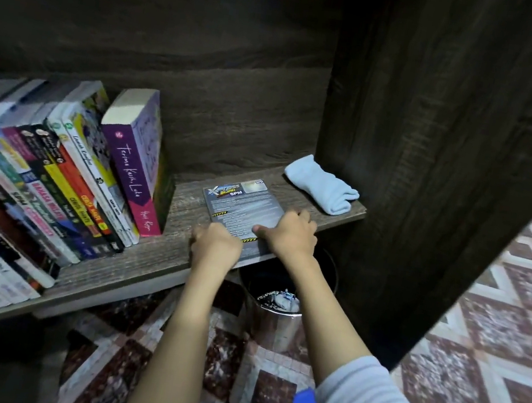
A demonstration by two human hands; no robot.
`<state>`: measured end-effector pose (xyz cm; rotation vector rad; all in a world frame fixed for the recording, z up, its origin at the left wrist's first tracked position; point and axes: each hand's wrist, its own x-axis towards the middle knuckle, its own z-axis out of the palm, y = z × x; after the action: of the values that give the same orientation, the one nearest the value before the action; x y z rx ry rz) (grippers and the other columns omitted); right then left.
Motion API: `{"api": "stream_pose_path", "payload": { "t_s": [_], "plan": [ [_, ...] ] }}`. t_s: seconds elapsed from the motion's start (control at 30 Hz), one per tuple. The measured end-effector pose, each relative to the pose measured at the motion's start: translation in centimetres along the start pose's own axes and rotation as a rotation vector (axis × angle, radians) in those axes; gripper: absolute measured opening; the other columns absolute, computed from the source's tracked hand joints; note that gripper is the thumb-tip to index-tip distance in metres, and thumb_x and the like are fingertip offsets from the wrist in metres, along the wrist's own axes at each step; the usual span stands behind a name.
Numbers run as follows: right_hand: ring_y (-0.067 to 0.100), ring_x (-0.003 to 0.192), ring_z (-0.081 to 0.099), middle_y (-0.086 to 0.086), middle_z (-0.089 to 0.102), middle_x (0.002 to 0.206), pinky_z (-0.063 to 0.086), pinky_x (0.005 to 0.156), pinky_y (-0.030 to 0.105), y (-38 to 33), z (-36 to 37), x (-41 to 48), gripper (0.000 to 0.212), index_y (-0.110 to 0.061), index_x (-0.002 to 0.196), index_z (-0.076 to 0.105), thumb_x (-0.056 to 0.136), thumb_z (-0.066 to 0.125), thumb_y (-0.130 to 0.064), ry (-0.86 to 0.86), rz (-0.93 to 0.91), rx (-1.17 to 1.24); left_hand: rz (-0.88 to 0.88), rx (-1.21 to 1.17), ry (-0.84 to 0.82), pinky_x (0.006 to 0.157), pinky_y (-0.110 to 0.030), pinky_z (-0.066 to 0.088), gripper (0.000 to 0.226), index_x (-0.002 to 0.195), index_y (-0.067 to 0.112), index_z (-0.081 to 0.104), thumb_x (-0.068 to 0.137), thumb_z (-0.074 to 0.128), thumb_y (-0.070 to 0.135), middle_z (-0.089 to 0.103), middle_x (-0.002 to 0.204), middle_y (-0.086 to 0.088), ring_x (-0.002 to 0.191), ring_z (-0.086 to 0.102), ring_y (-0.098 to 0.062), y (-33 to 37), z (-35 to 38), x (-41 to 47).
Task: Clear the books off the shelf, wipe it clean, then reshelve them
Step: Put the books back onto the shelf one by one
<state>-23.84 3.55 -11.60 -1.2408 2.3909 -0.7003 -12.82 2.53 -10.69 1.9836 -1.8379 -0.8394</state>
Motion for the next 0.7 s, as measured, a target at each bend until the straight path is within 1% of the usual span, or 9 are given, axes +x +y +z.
{"api": "stream_pose_path", "payload": {
  "t_s": [0.07, 0.13, 0.23, 0.3, 0.37, 0.43, 0.5, 0.57, 0.7],
  "plan": [
    [0.035, 0.131, 0.032, 0.015, 0.034, 0.142, 0.033, 0.105, 0.041, 0.3, -0.4, -0.5, 0.079, -0.003, 0.134, 0.043, 0.076, 0.072, -0.048, -0.018, 0.053, 0.070, 0.007, -0.073, 0.009, 0.090, -0.036, 0.043, 0.030, 0.112, -0.003, 0.058, 0.086, 0.049, 0.008, 0.052, 0.125, -0.025, 0.115, 0.051, -0.038, -0.5, 0.2, 0.1],
    [0.034, 0.128, 0.039, 0.016, 0.038, 0.139, 0.037, 0.102, 0.037, 1.0, -1.0, -0.8, 0.079, -0.004, 0.131, 0.045, 0.073, 0.077, -0.045, -0.064, 0.114, 0.147, 0.013, -0.158, 0.005, 0.081, -0.033, 0.045, 0.025, 0.105, -0.002, 0.063, 0.084, 0.051, 0.005, 0.062, 0.111, -0.021, 0.105, 0.059, -0.035, -1.0, 0.0, 0.0],
    [0.029, 0.112, 0.057, 0.015, 0.057, 0.124, 0.048, 0.094, 0.034, 1.9, -1.4, -0.8, 0.073, -0.003, 0.119, 0.055, 0.062, 0.084, -0.039, -0.141, 0.187, 0.369, -0.017, -0.350, -0.027, 0.074, -0.029, 0.042, 0.018, 0.096, 0.000, 0.063, 0.082, 0.052, 0.003, 0.064, 0.096, -0.017, 0.096, 0.062, -0.031, -1.6, -0.2, -0.2],
    [0.029, 0.095, 0.067, 0.014, 0.068, 0.105, 0.055, 0.087, 0.040, 2.2, -1.4, -0.6, 0.070, -0.001, 0.109, 0.062, 0.052, 0.087, -0.031, -0.142, 0.213, 0.612, -0.059, -0.534, -0.054, 0.073, -0.030, 0.040, 0.004, 0.084, 0.003, 0.057, 0.081, 0.054, 0.002, 0.061, 0.094, -0.018, 0.092, 0.060, -0.030, -1.5, -0.4, -0.5],
    [0.029, 0.080, 0.069, 0.015, 0.070, 0.091, 0.058, 0.077, 0.042, 2.3, -1.9, -0.8, 0.050, 0.003, 0.099, 0.062, 0.058, 0.085, -0.016, -0.180, 0.238, 0.800, -0.105, -0.693, -0.089, 0.069, -0.030, 0.039, 0.009, 0.075, 0.007, 0.055, 0.080, 0.051, 0.001, 0.060, 0.091, -0.017, 0.083, 0.058, -0.028, -1.4, -0.7, -0.6],
    [0.026, 0.065, 0.064, 0.014, 0.065, 0.080, 0.057, 0.054, 0.032, 2.1, -2.7, -1.3, 0.023, 0.000, 0.088, 0.055, 0.074, 0.074, -0.002, -0.227, 0.253, 0.896, -0.138, -0.817, -0.119, 0.056, -0.024, 0.041, 0.016, 0.071, 0.009, 0.053, 0.082, 0.047, -0.002, 0.057, 0.080, -0.013, 0.066, 0.054, -0.023, -1.2, -1.0, -0.8],
    [0.022, 0.057, 0.061, 0.013, 0.063, 0.078, 0.052, 0.040, 0.028, 1.9, -3.1, -1.6, 0.020, 0.000, 0.095, 0.051, 0.082, 0.067, 0.000, -0.287, 0.257, 0.962, -0.139, -0.898, -0.135, 0.042, -0.017, 0.040, 0.019, 0.075, 0.008, 0.055, 0.083, 0.043, -0.004, 0.056, 0.074, -0.011, 0.056, 0.051, -0.020, -0.8, -1.5, -1.2],
    [0.020, 0.057, 0.063, 0.013, 0.063, 0.084, 0.054, 0.041, 0.030, 1.3, -3.4, -1.6, 0.033, -0.002, 0.112, 0.048, 0.084, 0.064, 0.001, -0.332, 0.227, 1.060, -0.084, -0.929, -0.127, 0.042, -0.018, 0.041, 0.026, 0.086, 0.009, 0.059, 0.084, 0.038, -0.007, 0.058, 0.075, -0.010, 0.056, 0.053, -0.020, -0.5, -1.7, -1.3],
    [0.021, 0.074, 0.064, 0.008, 0.063, 0.096, 0.057, 0.058, 0.032, -0.4, -4.4, -2.0, 0.044, -0.014, 0.121, 0.044, 0.085, 0.060, 0.005, -0.330, 0.020, 1.170, -0.003, -0.978, -0.061, 0.055, -0.026, 0.043, 0.041, 0.106, 0.015, 0.060, 0.087, 0.032, -0.008, 0.059, 0.077, -0.005, 0.063, 0.056, -0.020, 0.0, -2.3, -0.8]
  ]
}}
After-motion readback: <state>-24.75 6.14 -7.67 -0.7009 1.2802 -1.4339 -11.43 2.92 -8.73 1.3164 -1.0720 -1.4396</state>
